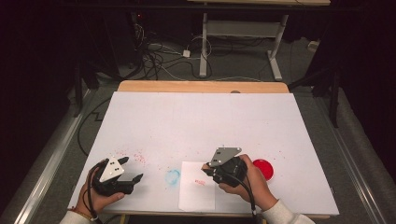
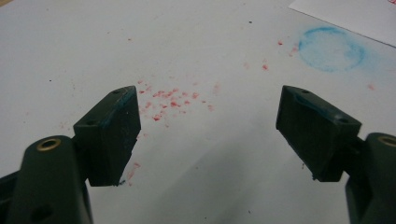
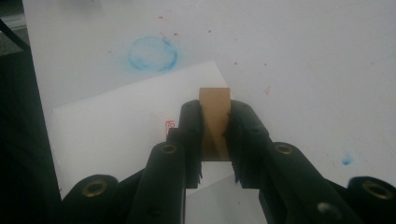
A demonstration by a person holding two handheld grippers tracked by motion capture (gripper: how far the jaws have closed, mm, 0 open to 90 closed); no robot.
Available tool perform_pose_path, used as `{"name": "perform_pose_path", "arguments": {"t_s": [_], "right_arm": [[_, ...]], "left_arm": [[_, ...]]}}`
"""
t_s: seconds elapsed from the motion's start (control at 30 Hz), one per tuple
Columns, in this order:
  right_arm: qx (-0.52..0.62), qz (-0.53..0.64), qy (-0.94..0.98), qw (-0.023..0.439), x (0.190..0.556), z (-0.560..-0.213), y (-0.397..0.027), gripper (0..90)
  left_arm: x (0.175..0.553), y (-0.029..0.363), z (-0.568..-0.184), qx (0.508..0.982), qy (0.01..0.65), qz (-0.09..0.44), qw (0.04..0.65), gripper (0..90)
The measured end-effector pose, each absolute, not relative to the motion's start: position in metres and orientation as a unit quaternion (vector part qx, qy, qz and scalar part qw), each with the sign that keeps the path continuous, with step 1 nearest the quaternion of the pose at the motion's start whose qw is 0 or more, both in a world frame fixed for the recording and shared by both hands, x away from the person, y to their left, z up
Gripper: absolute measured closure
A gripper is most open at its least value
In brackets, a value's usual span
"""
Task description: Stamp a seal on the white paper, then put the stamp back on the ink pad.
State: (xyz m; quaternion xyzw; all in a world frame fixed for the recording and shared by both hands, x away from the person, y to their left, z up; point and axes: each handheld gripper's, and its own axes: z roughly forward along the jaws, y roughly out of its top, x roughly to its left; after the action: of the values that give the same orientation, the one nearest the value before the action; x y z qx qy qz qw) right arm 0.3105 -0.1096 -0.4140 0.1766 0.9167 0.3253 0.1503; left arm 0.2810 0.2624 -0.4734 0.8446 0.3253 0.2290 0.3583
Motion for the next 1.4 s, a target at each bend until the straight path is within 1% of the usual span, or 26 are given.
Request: {"name": "perform_pose_path", "arguments": {"t_s": [0.8, 1.17, 1.4], "right_arm": [[0.194, 0.337, 0.907, 0.164, 0.310, -0.403, -0.126, 76.1], [0.232, 0.335, 0.894, 0.184, 0.312, -0.395, -0.155, 76.1], [0.278, 0.332, 0.875, 0.216, 0.316, -0.387, -0.191, 76.1]], "left_arm": [[0.285, 0.256, -0.473, 0.849, 0.315, 0.227, 0.359, 21.0], [0.287, 0.250, -0.473, 0.853, 0.306, 0.226, 0.358, 21.0], [0.284, 0.253, -0.471, 0.848, 0.311, 0.232, 0.361, 21.0]]}}
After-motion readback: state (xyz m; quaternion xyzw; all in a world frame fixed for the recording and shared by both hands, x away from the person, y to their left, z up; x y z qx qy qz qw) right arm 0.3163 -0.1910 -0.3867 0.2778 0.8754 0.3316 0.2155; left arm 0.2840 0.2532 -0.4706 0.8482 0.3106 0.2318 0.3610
